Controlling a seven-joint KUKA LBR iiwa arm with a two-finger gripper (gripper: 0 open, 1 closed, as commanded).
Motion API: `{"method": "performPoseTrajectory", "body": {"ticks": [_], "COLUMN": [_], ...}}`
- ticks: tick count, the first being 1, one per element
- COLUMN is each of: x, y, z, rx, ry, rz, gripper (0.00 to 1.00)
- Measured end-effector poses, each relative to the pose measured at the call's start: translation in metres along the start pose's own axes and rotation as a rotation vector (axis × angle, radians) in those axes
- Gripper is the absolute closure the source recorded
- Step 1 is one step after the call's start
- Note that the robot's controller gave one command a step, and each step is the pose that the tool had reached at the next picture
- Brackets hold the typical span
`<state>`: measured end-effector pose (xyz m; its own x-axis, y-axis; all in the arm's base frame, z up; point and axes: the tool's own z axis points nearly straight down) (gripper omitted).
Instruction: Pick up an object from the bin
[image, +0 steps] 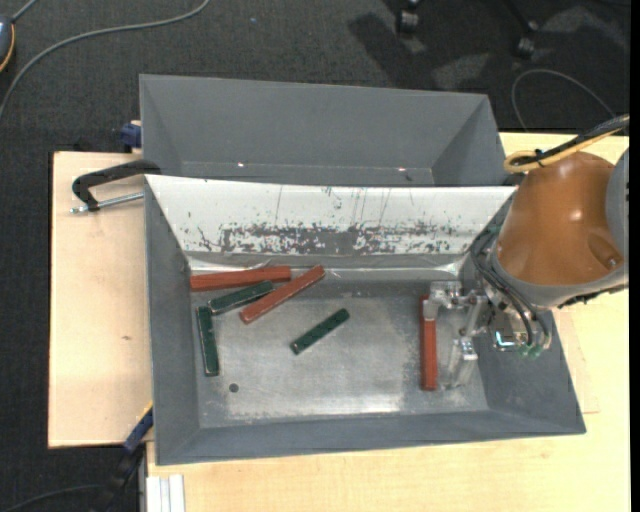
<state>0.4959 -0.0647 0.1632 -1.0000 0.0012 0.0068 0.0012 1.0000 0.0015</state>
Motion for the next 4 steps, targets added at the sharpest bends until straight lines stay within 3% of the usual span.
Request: {"method": "performPoseTrajectory", "body": {"ticks": [1, 2, 3, 4], "x": [-0.026, -0.037, -0.037, 0.001], "y": [-0.032, -0.007, -0.007, -0.056], "z": [0.094, 0.092, 0.092, -0.051], "rx": [0.001, 0.007, 0.006, 0.015], "ry": [-0.003, -0.011, -0.01, -0.012], "rz": [-0.486, -1.4, -1.399, -1.403], "gripper": [0.0, 0.0, 1.0, 1.0]}}
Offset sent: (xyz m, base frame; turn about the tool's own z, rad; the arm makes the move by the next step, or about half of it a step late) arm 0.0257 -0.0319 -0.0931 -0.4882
